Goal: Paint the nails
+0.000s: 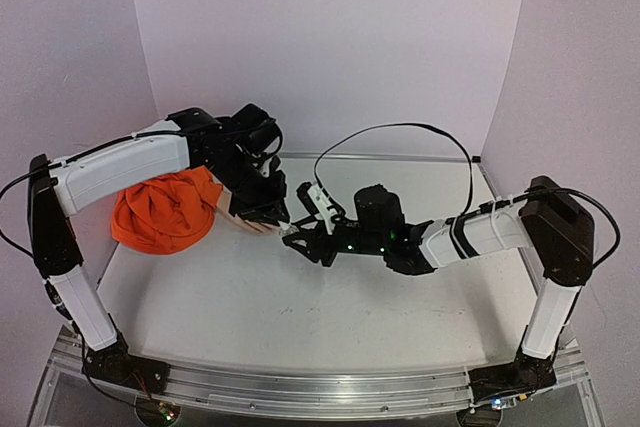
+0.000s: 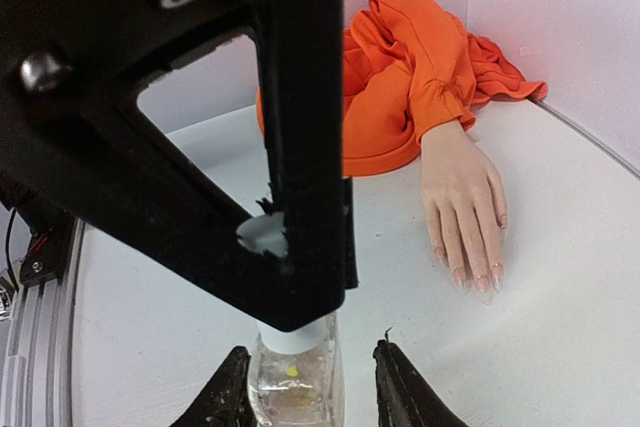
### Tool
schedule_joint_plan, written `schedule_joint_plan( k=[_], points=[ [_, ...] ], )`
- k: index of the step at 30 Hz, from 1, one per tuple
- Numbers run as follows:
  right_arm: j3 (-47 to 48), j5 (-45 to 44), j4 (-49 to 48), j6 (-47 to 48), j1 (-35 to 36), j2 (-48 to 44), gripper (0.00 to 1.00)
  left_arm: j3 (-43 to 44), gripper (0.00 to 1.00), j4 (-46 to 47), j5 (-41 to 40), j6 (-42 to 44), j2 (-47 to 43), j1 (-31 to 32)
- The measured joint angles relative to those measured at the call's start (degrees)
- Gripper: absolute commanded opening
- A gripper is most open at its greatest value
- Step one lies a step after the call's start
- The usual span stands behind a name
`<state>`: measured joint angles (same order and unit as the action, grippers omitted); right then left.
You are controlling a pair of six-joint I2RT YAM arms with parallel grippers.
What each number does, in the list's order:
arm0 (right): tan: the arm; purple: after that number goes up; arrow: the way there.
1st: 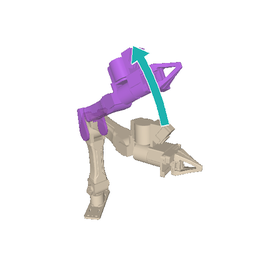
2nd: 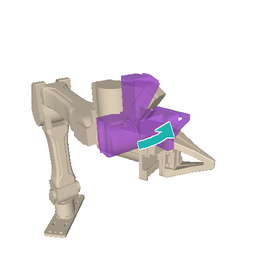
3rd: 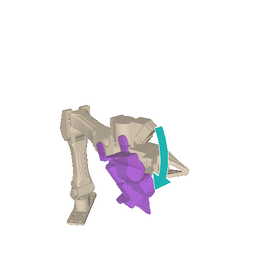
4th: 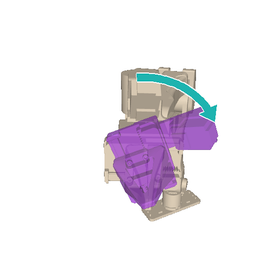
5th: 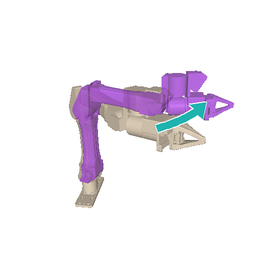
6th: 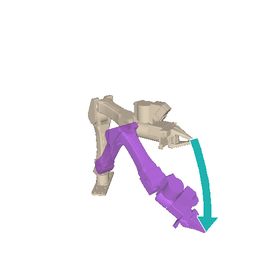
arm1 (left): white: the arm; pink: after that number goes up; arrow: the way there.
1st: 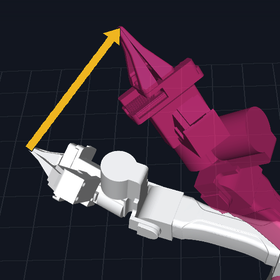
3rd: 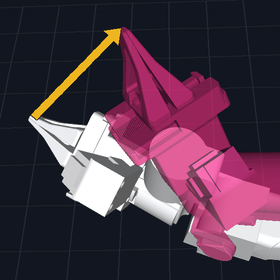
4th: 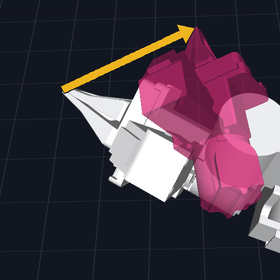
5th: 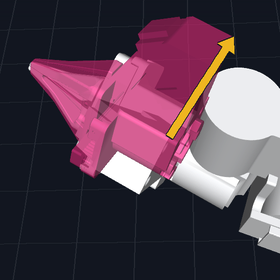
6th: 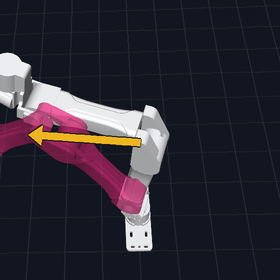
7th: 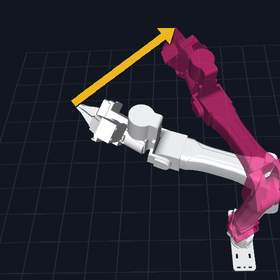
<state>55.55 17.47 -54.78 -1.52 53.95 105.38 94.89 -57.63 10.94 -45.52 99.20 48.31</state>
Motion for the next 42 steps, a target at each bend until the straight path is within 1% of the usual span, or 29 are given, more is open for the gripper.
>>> schedule_joint_plan(
  k=[5, 8, 12, 13, 14, 15, 16, 17, 20, 21, 23, 24, 25, 28, 30, 32, 34, 37, 39, 42],
  points=[
    [0.0, -0.4, -0.6, -0.3, 0.0, 0.3, 0.40, 0.0, 0.00, 0.0, 0.0, 0.0, -0.7, 0.0],
    [0.1, -0.4, -0.6, -0.9, 0.0, 0.6, 0.34, 0.0, 0.00, 0.0, 0.0, 0.0, -0.7, 0.0],
    [0.5, 0.4, -1.1, -1.7, 0.0, 0.6, 0.17, 0.0, 0.00, 0.1, 0.1, 0.0, -0.7, 0.0],
    [0.6, 1.0, -1.4, -2.0, 0.0, 0.6, 0.06, 0.0, 0.00, 0.2, 0.0, 0.0, -0.7, -0.1],
    [0.6, 1.4, -1.4, -2.6, 0.1, 0.6, 0.00, 0.0, 0.00, 0.1, 0.1, 0.0, -0.8, -0.2],
    [0.6, 1.6, -1.6, -2.7, 0.1, 0.7, 0.00, 0.0, 0.01, 0.0, 0.2, 0.0, -0.9, -0.2],
    [0.6, 1.7, -1.8, -3.1, 0.1, 0.7, 0.00, 0.0, 0.06, -0.1, 0.3, 0.1, -0.9, -0.3],
    [0.6, 1.9, -1.9, -3.0, 0.1, 0.7, 0.00, 0.0, 0.16, 0.0, 0.3, 0.3, -1.0, -0.3],
    [0.5, 2.5, -2.2, -3.4, 0.1, 0.7, 0.00, 0.0, 0.60, 0.0, 0.4, 2.1, -1.3, -0.3],
    [0.5, 2.7, -2.4, -3.8, 0.1, 0.6, 0.00, 0.0, 0.72, 0.2, 0.4, 2.7, -1.6, -0.3],
    [0.1, 3.8, -2.5, -4.5, -0.3, 0.0, 0.00, -0.6, 0.87, 1.3, 0.4, 5.1, -3.1, -0.3],
    [-0.3, 5.1, -2.5, -5.1, -0.6, -0.7, 0.00, -1.8, 0.92, 2.9, 0.6, 6.6, -4.9, -0.3],
    [-0.8, 7.0, -2.5, -6.0, -1.0, -1.7, 0.00, -3.6, 0.95, 4.9, 1.0, 8.0, -7.1, -0.3],
    [-1.7, 14.0, -2.8, -9.3, -3.6, -5.0, 0.00, -10.3, 0.95, 12.3, 3.7, 11.6, -14.8, -0.4],
    [-1.7, 19.0, -4.0, -11.7, -5.7, -6.8, 0.00, -14.1, 0.89, 17.5, 6.7, 13.8, -19.5, -0.4],
    [-1.6, 23.4, -5.1, -14.0, -7.5, -8.5, 0.00, -15.9, 0.84, 22.1, 9.6, 15.4, -21.8, -0.4],
    [-1.5, 26.9, -6.0, -16.2, -8.5, -9.8, 0.00, -16.2, 0.77, 25.9, 12.1, 16.8, -22.1, -0.3],
    [-0.5, 31.3, -7.0, -18.8, -8.3, -10.3, 0.00, -16.3, 0.69, 30.3, 15.9, 18.8, -21.7, -0.3],
    [0.3, 33.2, -7.0, -20.1, -8.1, -10.3, 0.00, -16.3, 0.67, 32.3, 17.7, 19.5, -21.4, -0.3],
    [1.1, 35.4, -7.5, -21.6, -7.8, -10.3, 0.00, -16.1, 0.58, 34.0, 20.1, 20.3, -20.1, -0.3]
  ],
)
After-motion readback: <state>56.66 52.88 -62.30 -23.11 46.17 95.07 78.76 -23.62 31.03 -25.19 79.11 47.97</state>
